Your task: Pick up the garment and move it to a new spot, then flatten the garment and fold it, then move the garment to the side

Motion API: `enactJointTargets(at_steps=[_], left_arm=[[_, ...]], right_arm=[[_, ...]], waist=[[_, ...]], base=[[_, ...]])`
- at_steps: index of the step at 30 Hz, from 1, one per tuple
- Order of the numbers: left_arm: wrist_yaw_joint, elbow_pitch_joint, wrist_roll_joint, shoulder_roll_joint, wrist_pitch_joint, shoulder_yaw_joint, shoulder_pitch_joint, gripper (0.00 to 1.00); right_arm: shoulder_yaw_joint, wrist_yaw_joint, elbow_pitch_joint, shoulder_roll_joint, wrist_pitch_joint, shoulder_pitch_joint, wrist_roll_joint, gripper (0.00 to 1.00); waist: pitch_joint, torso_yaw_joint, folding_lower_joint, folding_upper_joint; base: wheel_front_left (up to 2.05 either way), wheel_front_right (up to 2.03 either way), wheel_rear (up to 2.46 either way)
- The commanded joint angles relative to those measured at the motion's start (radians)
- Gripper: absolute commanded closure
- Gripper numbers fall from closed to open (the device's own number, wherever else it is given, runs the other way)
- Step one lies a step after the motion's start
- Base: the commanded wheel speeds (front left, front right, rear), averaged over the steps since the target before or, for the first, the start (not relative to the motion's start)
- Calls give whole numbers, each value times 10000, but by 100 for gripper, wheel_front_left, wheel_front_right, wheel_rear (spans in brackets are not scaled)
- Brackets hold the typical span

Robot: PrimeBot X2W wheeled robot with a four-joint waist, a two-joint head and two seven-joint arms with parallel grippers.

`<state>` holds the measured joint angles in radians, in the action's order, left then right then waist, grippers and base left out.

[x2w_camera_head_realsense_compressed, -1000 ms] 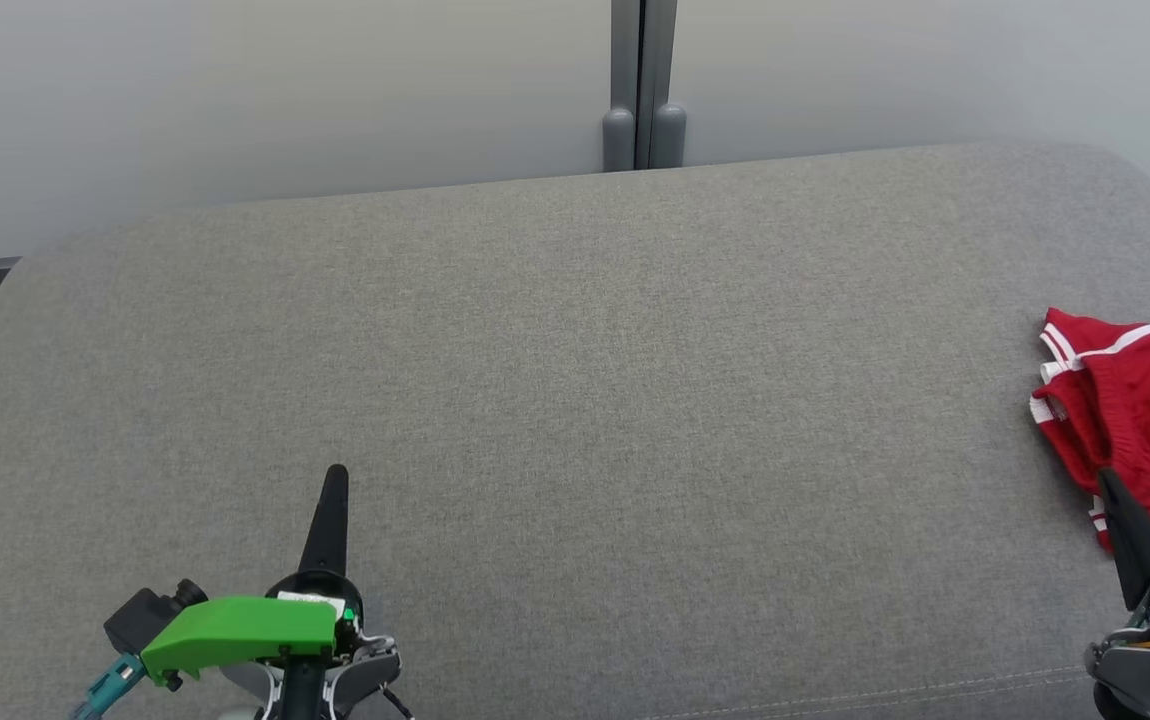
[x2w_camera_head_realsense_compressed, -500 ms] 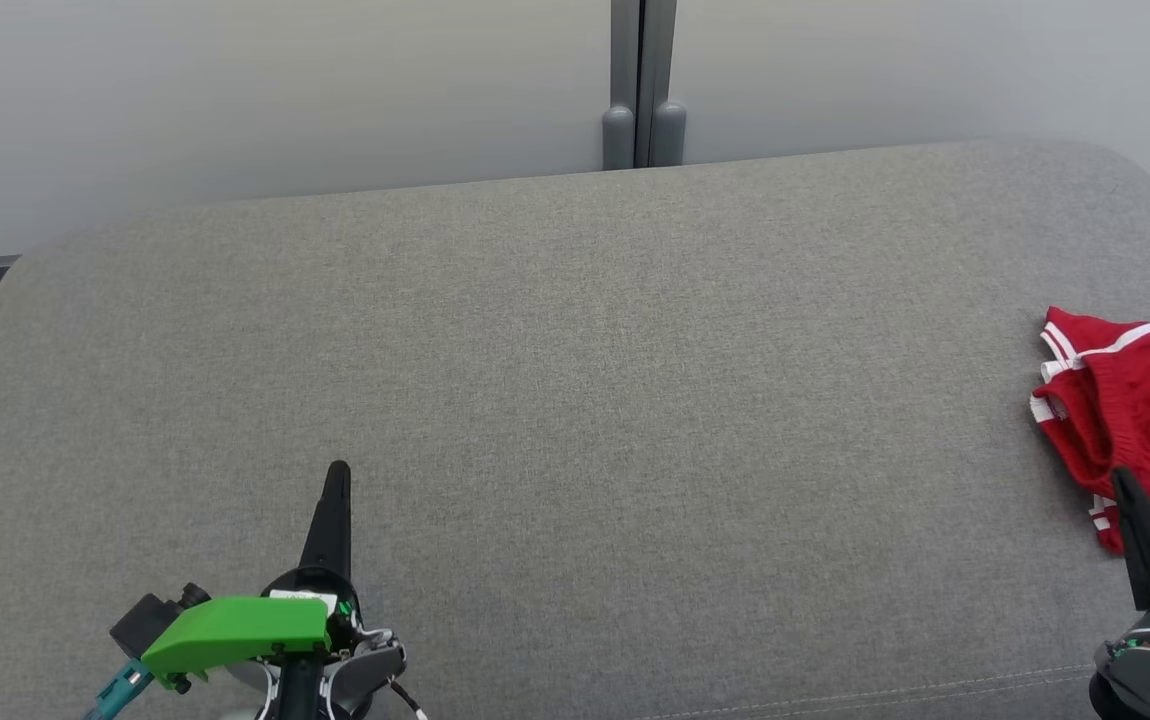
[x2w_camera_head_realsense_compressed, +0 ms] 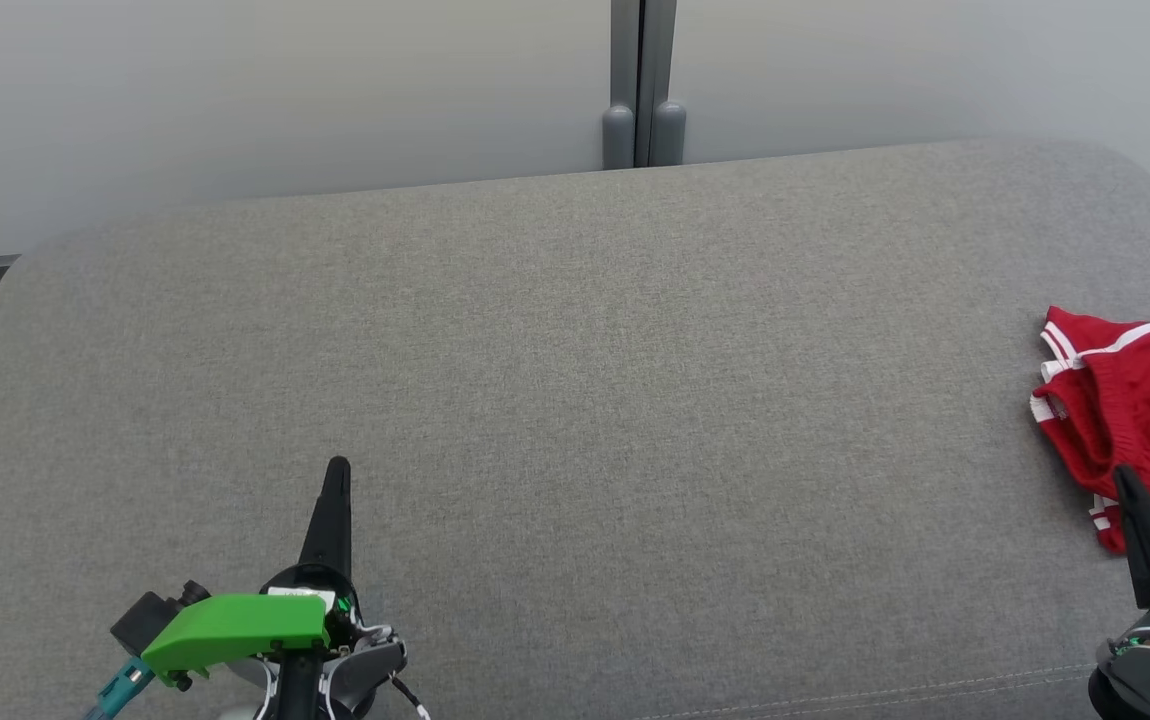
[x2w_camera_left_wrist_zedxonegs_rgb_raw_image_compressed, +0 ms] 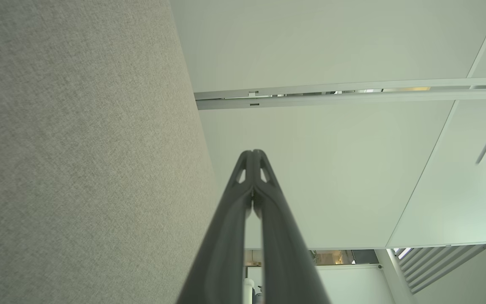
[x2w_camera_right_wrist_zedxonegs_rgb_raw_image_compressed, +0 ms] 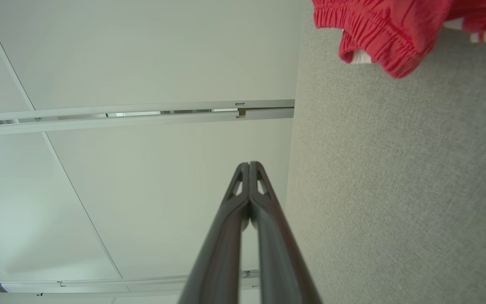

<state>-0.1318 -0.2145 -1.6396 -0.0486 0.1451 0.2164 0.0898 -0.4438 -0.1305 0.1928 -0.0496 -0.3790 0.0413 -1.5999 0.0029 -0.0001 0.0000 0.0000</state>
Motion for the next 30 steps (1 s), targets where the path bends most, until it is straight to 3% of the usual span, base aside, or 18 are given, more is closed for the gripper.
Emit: enactJointTargets(at_steps=[1, 30], left_arm=[[-21, -10, -70, -4, -21, -45, 82, 100], [-21, -7, -71, -4, -19, -42, 80, 100]], right_arm=[[-17, -4, 16, -11, -50, 45, -53, 100], [-16, -4, 14, -11, -48, 43, -55, 100]], waist=[[0, 0, 0, 0], [0, 0, 0, 0]], base=[[0, 0, 0], [0, 0, 0]])
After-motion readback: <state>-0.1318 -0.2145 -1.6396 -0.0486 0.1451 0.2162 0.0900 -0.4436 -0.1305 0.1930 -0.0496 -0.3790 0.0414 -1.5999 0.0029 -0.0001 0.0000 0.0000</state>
